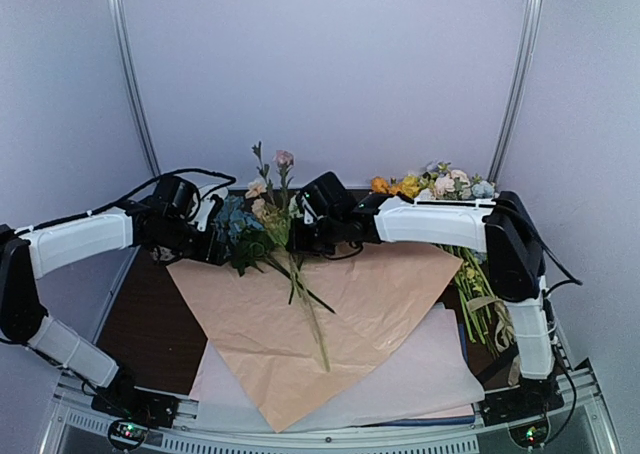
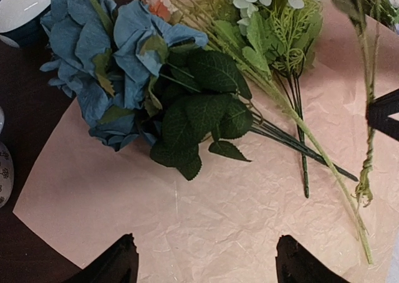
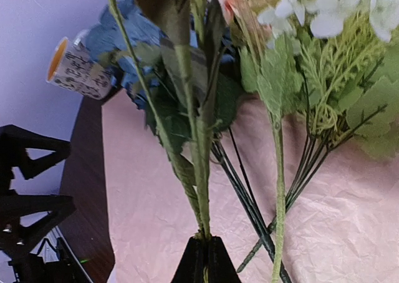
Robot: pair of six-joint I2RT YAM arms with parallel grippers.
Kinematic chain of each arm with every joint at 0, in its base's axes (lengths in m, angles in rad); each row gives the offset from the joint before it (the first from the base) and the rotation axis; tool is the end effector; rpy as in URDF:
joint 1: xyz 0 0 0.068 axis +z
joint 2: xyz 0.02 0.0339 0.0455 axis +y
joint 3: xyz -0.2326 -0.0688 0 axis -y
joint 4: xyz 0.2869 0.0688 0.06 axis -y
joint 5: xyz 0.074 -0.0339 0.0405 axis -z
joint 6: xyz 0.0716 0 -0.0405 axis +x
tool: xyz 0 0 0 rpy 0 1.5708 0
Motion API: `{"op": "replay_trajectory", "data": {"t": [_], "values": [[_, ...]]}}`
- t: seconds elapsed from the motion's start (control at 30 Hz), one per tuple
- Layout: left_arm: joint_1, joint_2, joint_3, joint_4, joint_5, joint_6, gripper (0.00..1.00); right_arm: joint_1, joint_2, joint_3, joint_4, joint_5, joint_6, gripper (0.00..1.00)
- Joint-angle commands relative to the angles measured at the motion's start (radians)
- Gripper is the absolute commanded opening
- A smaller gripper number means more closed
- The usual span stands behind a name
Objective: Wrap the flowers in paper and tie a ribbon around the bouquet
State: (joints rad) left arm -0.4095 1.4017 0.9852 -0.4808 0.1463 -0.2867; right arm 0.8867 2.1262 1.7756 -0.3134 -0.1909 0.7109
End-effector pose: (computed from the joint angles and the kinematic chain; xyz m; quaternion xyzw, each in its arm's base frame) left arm 0.3241 -0.1520 0.1684 0.0819 0.9381 -0.1773 0.2862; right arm 0.3347 0.4320 0.1800 -0.1201 0.8878 0.3722 0.2428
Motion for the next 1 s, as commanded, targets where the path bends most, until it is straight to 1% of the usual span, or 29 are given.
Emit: {"op": "replay_trajectory", "data": {"t": [0.0,0.03,0.07,0.1,0.13,0.23,0.27,0.33,0.4,0.47,0.57,0.6,0.7,0.8,0.97], "values": [[-0.005,0.047,-0.010,0.074,0.017,-0.022,0.79,-0.008,0.095,0.117,-0.165,-0.062,0.026,0.00],[-0.004,0.063,-0.003,0.074,0.009,-0.023,0.79,-0.007,0.116,0.150,-0.224,-0.059,0.007,0.05],[-0.003,0.077,0.006,0.074,-0.001,-0.024,0.79,-0.008,0.125,0.162,-0.266,-0.052,-0.013,0.17],[-0.003,0.092,0.015,0.074,-0.015,-0.026,0.79,-0.008,0.116,0.156,-0.285,-0.038,-0.028,0.24],[-0.002,0.113,0.028,0.071,-0.031,-0.028,0.79,-0.009,0.086,0.134,-0.292,-0.016,-0.043,0.29],[0.017,0.159,0.062,0.065,-0.051,-0.033,0.79,-0.011,-0.006,0.033,-0.283,0.062,-0.101,0.35],[0.023,0.172,0.069,0.068,-0.050,-0.034,0.78,-0.011,-0.032,0.000,-0.280,0.063,-0.122,0.38],[0.032,0.195,0.080,0.076,-0.049,-0.035,0.78,-0.011,-0.063,-0.062,-0.269,0.009,-0.183,0.46],[0.033,0.216,0.091,0.085,-0.050,-0.034,0.78,-0.002,-0.063,-0.083,-0.271,-0.031,-0.239,0.51],[0.034,0.242,0.104,0.088,-0.049,-0.034,0.78,0.015,-0.038,-0.070,-0.300,0.003,-0.262,0.51],[0.037,0.291,0.122,0.092,-0.068,-0.040,0.78,0.017,0.025,-0.026,-0.331,0.031,-0.238,0.45],[0.038,0.306,0.128,0.095,-0.076,-0.042,0.78,0.017,0.044,-0.011,-0.332,0.029,-0.229,0.45],[0.039,0.353,0.148,0.105,-0.092,-0.046,0.78,0.017,0.089,0.022,-0.312,0.013,-0.206,0.44],[0.037,0.383,0.158,0.124,-0.075,-0.046,0.77,0.017,0.123,0.043,-0.268,0.001,-0.200,0.40],[0.038,0.395,0.145,0.161,-0.065,-0.048,0.77,0.015,0.181,0.089,-0.245,0.001,-0.172,0.29]]}}
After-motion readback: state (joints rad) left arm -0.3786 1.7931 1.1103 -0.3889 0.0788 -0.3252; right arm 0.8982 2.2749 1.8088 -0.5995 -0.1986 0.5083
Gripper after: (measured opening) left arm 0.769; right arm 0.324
